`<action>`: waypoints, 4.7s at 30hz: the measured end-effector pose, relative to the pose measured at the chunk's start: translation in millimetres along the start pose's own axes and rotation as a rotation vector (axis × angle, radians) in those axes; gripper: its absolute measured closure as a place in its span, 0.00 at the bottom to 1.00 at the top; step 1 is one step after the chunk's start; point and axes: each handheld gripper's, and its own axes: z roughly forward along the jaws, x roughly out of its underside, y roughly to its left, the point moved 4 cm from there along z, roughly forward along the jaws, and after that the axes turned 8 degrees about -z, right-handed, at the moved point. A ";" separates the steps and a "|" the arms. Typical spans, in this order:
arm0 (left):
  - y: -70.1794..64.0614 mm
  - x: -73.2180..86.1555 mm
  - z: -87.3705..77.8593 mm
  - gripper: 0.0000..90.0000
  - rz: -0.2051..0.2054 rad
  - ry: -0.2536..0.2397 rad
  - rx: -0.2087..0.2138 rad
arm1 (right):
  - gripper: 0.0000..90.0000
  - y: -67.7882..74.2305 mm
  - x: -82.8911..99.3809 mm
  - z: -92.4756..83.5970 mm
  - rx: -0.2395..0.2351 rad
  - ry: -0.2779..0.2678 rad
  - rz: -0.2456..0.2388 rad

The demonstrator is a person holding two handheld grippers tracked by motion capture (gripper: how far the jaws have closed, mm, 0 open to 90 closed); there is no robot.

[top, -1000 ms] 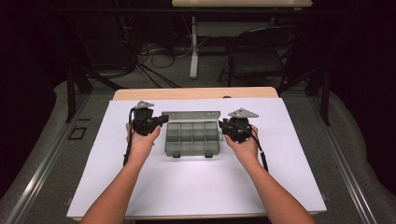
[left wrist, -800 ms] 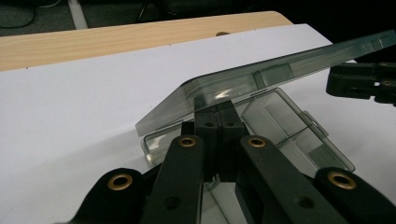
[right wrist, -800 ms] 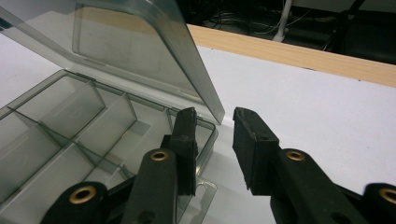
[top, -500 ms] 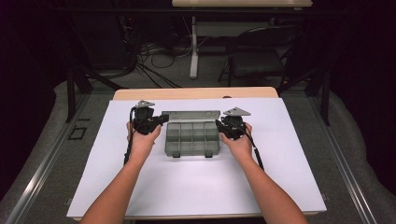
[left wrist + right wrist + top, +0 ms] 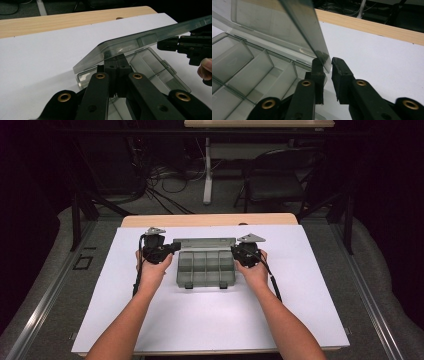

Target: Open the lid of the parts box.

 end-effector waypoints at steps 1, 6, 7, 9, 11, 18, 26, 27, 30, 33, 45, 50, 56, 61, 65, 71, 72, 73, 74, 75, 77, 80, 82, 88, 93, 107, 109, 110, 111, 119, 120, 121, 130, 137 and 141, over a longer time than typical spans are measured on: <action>0.1 0.0 -0.2 1.00 0.001 0.003 0.002 | 0.92 0.6 -0.3 0.2 -0.002 -0.003 -0.001; 0.2 0.7 -0.4 1.00 0.008 0.006 0.000 | 0.93 1.0 -0.3 0.3 0.002 -0.003 -0.003; 0.0 0.9 -0.4 0.98 0.007 0.007 0.001 | 0.93 0.9 -0.4 0.5 0.001 -0.005 -0.001; -0.1 1.5 -0.3 0.95 0.009 0.011 0.001 | 0.93 0.6 -0.4 0.2 0.001 -0.001 0.000; -0.8 3.0 0.0 0.91 0.012 0.022 0.003 | 0.93 0.1 -0.4 0.2 0.001 -0.004 0.006; -2.0 12.4 1.2 0.75 0.014 0.064 0.006 | 0.94 0.4 -0.2 -0.2 0.001 0.002 0.010; 6.6 31.6 9.1 0.70 0.022 0.156 -0.024 | 0.94 0.4 0.0 -0.5 -0.002 0.003 0.015; 8.2 34.6 10.9 0.70 0.021 0.170 -0.031 | 0.94 0.5 0.0 -0.5 -0.003 0.004 0.015; 13.3 42.3 15.5 0.70 0.015 0.202 -0.046 | 0.94 0.6 0.2 -0.8 -0.005 0.006 0.016; 16.0 47.0 18.2 0.70 0.017 0.235 -0.056 | 0.94 0.9 0.2 -0.9 -0.007 0.006 0.022; 20.5 71.6 43.3 0.67 0.035 0.337 -0.141 | 0.95 1.5 1.2 -0.5 -0.007 0.013 0.025; 18.9 78.3 49.4 0.73 0.084 0.350 -0.172 | 0.95 1.6 1.4 -0.5 -0.005 0.009 0.031; 18.5 78.7 49.4 0.73 0.092 0.347 -0.179 | 0.95 1.6 1.7 -0.5 -0.001 0.007 0.044; 18.6 78.6 49.5 0.74 0.089 0.346 -0.180 | 0.95 2.6 1.4 -0.6 0.011 0.005 0.050; 18.6 78.5 49.7 0.74 0.084 0.344 -0.181 | 0.95 3.3 1.1 -0.8 0.014 0.005 0.065; 19.1 78.4 49.8 0.74 0.088 0.345 -0.181 | 0.96 3.8 0.0 -0.3 0.033 -0.001 0.081; 19.0 78.4 49.8 0.74 0.087 0.345 -0.180 | 0.97 4.1 -0.2 0.0 0.035 -0.001 0.090; 19.0 78.4 49.8 0.74 0.088 0.345 -0.180 | 0.97 4.0 -0.3 0.3 0.037 -0.002 0.093; 19.0 78.4 49.7 0.74 0.089 0.345 -0.180 | 0.97 3.9 -0.5 0.5 0.039 -0.001 0.097; 19.1 78.4 49.7 0.74 0.090 0.346 -0.180 | 0.97 3.6 -0.6 1.0 0.042 -0.001 0.099; 19.0 78.4 49.8 0.74 0.086 0.345 -0.180 | 0.97 3.7 -1.6 1.3 0.049 0.006 0.115; 19.2 78.4 49.7 0.74 0.088 0.348 -0.177 | 0.98 3.3 -3.4 1.8 0.049 0.021 0.135; 19.3 78.3 49.7 0.74 0.088 0.349 -0.176 | 0.98 3.1 -4.0 1.8 0.049 0.028 0.140; 19.8 78.1 49.9 0.74 0.086 0.348 -0.172 | 0.98 2.1 -7.7 4.0 0.053 0.047 0.166; 19.9 78.0 49.9 0.74 0.085 0.348 -0.170 | 0.99 0.4 -11.6 7.0 0.055 0.066 0.186; 20.0 78.1 50.1 0.74 0.083 0.346 -0.172 | 0.99 -6.8 -19.0 16.7 0.047 0.099 0.218; 20.0 78.1 50.1 0.74 0.083 0.346 -0.172 | 0.99 -7.5 -18.9 17.5 0.048 0.101 0.223; 20.0 78.1 50.1 0.74 0.083 0.346 -0.172 | 0.99 -7.8 -18.8 18.2 0.048 0.098 0.226; 20.0 78.1 50.1 0.74 0.082 0.345 -0.172 | 0.99 -8.2 -19.0 19.6 0.049 0.097 0.227; 20.0 78.1 50.0 0.74 0.081 0.347 -0.171 | 1.00 -9.8 -18.9 22.1 0.044 0.096 0.234; 20.0 78.1 50.0 0.74 0.081 0.347 -0.171 | 1.00 -9.8 -19.0 22.3 0.044 0.098 0.238; 19.9 78.1 50.0 0.74 0.081 0.346 -0.171 | 1.00 -10.0 -19.0 23.0 0.046 0.094 0.237; 19.9 78.1 50.1 0.74 0.078 0.345 -0.172 | 1.00 -11.1 -19.0 26.6 0.047 0.093 0.251; 19.8 78.2 50.4 0.75 0.072 0.340 -0.174 | 1.00 -12.3 -18.8 29.6 0.052 0.101 0.259; 19.9 78.2 50.4 0.75 0.071 0.341 -0.174 | 1.00 -13.5 -18.3 31.8 0.053 0.100 0.261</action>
